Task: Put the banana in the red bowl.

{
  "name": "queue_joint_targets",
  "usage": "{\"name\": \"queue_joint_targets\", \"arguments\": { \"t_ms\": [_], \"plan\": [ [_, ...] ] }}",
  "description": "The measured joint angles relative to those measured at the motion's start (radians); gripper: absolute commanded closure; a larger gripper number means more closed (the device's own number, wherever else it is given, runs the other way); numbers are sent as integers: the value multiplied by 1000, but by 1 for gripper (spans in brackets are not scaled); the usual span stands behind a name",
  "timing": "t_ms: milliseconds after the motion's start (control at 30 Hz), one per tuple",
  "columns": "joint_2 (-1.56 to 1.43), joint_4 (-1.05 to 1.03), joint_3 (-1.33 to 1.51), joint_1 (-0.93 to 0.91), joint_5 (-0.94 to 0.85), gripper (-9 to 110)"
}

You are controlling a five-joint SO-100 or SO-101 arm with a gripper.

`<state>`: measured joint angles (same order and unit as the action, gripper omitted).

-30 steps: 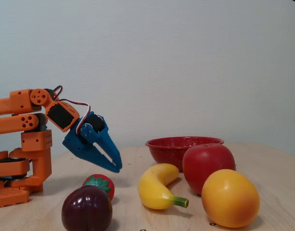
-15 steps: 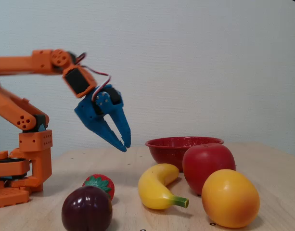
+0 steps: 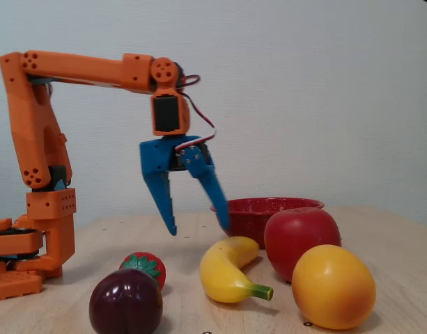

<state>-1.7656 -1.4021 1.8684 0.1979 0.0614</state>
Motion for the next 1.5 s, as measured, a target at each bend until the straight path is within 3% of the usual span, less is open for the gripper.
{"name": "queue_joint_targets", "arguments": {
  "t_ms": [733,833,933,1133,1500],
  "plan": [
    [525,114,-298,-77,28,66],
    [545,117,-327,-84,28,74],
    [545,133,-330,-84,26,101],
    [545,112,-337,-89,34,101],
    [538,-120,-390,-80,37,101]
  ]
}}
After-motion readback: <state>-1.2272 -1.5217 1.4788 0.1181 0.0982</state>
